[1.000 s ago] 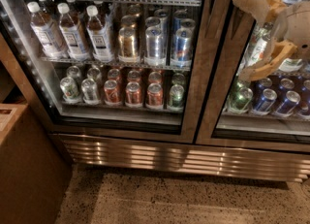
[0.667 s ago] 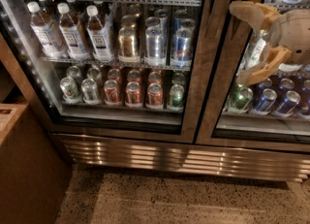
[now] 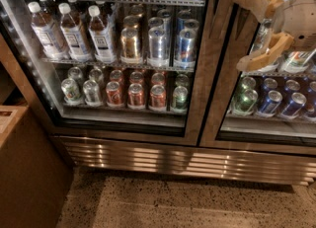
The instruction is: Open left fridge door
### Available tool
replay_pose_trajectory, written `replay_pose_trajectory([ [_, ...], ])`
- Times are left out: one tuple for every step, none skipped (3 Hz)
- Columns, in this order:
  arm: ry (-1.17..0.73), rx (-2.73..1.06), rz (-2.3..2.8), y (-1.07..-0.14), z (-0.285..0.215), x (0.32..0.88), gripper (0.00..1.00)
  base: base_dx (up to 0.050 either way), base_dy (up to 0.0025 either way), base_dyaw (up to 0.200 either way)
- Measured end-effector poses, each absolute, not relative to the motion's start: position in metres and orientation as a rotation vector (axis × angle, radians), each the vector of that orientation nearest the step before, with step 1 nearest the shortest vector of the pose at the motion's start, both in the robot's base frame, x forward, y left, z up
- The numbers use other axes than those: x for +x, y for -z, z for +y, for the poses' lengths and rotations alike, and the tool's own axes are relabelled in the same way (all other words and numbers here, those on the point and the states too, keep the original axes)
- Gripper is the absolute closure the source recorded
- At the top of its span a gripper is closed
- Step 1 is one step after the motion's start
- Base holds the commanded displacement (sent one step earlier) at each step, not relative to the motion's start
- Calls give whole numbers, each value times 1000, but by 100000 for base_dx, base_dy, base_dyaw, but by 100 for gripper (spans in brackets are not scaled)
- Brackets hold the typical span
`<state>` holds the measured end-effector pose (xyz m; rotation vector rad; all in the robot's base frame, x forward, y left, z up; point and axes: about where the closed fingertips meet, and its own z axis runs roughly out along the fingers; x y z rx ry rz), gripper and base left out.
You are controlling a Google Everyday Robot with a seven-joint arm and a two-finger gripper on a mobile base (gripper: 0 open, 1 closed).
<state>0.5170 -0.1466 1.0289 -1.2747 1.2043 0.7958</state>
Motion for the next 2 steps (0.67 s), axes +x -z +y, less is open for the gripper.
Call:
replay_pose_trajectory([
  [-796,-1275,1204,-1029,-147,517,0,0,0,19200],
  [-796,-1275,1204,-1029,-147,517,0,0,0,0],
])
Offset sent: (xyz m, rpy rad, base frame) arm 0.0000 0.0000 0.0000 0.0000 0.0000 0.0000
